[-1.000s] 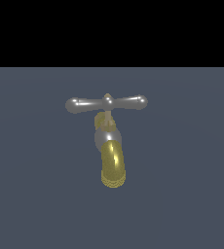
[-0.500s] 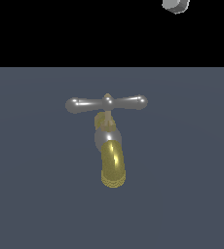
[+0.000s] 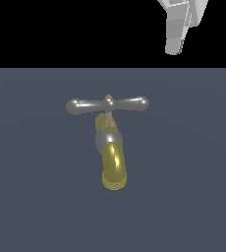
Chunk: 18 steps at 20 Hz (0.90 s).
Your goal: Turn on the faucet by rotating a designated handle.
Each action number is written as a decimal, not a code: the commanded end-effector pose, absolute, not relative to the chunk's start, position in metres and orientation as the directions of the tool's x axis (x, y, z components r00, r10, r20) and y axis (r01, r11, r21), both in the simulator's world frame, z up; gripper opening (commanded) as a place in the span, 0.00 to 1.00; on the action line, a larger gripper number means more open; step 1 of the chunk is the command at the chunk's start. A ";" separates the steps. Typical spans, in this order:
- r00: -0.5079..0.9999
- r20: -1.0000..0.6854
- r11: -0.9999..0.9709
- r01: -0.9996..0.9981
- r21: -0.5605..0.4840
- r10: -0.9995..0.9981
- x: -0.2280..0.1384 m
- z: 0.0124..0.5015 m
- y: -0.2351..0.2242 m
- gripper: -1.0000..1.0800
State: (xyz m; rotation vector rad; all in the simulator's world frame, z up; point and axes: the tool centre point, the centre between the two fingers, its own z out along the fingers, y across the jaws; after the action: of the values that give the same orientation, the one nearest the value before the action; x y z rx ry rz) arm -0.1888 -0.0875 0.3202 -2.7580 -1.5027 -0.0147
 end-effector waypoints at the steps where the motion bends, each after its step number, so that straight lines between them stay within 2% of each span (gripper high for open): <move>1: 0.488 0.007 -0.488 0.873 0.005 0.873 -0.183 0.310 -0.091 0.00; 18: 0.116 -0.002 -0.116 0.993 0.004 0.993 -0.138 0.243 -0.099 0.00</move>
State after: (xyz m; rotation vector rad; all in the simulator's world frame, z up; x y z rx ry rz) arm -0.1422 -0.0985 0.2482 -2.3850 -2.0502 -0.0026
